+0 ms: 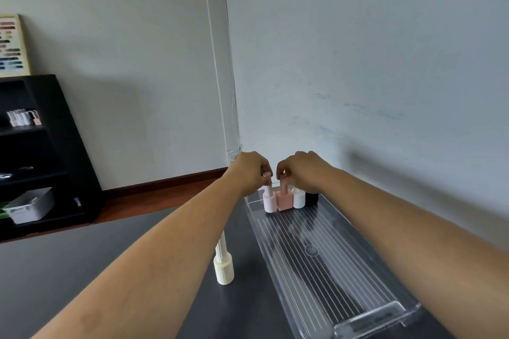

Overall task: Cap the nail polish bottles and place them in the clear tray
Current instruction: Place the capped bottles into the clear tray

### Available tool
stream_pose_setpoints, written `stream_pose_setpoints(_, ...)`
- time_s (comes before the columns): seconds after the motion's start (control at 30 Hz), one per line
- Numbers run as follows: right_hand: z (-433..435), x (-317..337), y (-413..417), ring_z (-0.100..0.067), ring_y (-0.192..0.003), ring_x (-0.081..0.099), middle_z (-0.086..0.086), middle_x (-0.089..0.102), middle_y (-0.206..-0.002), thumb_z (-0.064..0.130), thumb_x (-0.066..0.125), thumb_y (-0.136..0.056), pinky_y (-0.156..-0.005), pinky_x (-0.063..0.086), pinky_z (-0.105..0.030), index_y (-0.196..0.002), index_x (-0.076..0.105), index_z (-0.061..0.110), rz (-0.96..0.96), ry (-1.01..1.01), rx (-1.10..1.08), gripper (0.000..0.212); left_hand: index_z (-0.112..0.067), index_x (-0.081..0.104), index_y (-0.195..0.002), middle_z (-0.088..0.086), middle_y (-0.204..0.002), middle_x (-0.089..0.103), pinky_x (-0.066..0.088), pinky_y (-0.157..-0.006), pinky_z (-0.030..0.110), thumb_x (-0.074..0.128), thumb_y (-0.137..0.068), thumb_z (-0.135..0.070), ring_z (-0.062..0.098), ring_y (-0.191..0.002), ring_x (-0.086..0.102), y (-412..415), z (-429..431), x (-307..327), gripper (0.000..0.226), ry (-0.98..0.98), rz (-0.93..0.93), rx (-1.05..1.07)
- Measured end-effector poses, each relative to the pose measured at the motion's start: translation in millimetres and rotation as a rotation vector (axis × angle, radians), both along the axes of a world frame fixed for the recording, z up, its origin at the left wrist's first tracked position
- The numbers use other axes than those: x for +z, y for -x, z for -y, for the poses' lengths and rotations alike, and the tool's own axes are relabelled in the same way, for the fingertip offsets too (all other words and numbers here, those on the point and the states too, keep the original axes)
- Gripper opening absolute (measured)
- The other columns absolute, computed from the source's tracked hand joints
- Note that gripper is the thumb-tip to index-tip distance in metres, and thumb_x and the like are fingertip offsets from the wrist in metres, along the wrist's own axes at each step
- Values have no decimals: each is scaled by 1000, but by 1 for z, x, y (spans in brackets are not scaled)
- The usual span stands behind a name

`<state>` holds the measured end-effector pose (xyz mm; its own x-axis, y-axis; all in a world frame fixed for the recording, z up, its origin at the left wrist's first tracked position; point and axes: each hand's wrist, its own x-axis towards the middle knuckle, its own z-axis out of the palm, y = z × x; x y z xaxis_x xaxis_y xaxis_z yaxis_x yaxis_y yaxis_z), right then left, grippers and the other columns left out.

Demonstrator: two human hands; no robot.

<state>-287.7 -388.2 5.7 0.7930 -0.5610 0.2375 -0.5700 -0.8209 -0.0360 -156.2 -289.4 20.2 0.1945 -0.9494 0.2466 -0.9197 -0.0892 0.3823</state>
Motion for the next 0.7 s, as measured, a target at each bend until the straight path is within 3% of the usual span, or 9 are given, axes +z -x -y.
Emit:
stream_pose_setpoints(0.07,3,-4,-1,-17,-101,51,9,69,-100,21,50,-90,-75,27,-29,-102,64,32,9,44,11,21,-9,73,-93,-5,-76,65,45,-67,20,66,-82,-10,8,-71,56,-1,2,-2,13,-7,-1,2)
stream_pose_setpoints(0.3,2,-8,3,-20,-103,49,6,65,-103,25,52,-91,-77,28,-30,-108,62,30,31,66,-6,21,-10,71,-98,4,-95,70,52,-82,32,70,-79,-13,19,-90,64,2,4,-6,19,-4,-6,12)
stream_pose_setpoints(0.47,-9,3,13,-21,-113,47,2,59,-115,34,57,-89,-90,31,-34,-118,57,29,19,41,-55,30,-13,59,-120,4,-105,66,50,-88,31,74,-78,-23,18,-94,62,3,-6,2,46,-33,-52,39)
stream_pose_setpoints(0.57,-20,13,24,-20,-113,45,2,58,-117,31,56,-91,-93,31,-34,-119,57,28,70,41,-57,29,-15,58,-120,1,-102,65,50,-84,28,74,-78,-25,16,-90,61,1,-24,12,46,-1,-66,69)
stream_pose_setpoints(0.7,-44,21,40,-20,-109,48,2,59,-114,31,57,-90,-90,35,-34,-116,59,26,116,3,-43,26,-16,68,-105,-5,-91,66,46,-70,17,72,-77,-29,8,-81,60,-4,-57,18,31,34,-68,83)
